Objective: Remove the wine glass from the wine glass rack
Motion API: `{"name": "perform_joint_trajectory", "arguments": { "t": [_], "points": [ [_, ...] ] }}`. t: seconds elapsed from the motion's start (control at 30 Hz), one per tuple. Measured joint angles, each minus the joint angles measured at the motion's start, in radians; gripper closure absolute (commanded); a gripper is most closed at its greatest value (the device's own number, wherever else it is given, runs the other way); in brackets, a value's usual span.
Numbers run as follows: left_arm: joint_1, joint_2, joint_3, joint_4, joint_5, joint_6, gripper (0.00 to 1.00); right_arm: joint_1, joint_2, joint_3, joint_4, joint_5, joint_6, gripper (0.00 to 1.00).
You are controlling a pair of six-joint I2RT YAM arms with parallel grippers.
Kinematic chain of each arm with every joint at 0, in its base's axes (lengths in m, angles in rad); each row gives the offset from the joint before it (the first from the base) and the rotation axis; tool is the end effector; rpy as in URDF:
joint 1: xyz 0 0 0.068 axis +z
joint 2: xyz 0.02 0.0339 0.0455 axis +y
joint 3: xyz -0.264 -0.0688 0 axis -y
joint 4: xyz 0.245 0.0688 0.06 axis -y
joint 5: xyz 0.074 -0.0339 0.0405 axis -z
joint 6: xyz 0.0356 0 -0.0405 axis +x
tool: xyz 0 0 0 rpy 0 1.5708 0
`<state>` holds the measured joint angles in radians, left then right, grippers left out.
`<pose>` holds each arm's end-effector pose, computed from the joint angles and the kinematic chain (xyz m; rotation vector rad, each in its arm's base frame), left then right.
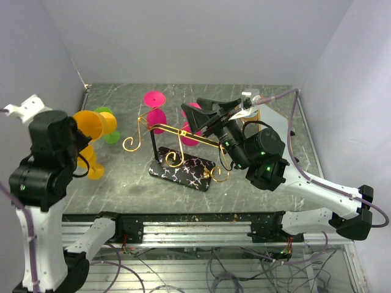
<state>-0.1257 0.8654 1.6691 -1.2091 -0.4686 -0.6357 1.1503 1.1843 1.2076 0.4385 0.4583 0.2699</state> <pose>0.0743 0.0068 0.4908 -0.7714 1.7698 -0.0444 0.1200 0.2299 0.4709 -0.0973 1.2139 0.9980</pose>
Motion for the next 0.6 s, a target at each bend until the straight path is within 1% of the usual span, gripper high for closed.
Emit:
{"name": "perform_joint_trajectory", "arguments": {
  "t": [0.13, 0.3, 0.6],
  "points": [
    [0.0, 0.079, -0.006, -0.01, 0.005, 0.0, 0.93, 0.0, 0.0, 0.0, -0.001, -0.008, -0.004, 0.4],
    [0.0, 0.103, -0.023, -0.011, 0.016, 0.001, 0.93, 0.0, -0.004, 0.0, -0.004, -0.007, -0.004, 0.41],
    [0.0, 0.204, 0.032, -0.01, 0.055, 0.024, 0.93, 0.0, -0.063, -0.002, -0.056, 0.002, 0.027, 0.41]
  ]
}}
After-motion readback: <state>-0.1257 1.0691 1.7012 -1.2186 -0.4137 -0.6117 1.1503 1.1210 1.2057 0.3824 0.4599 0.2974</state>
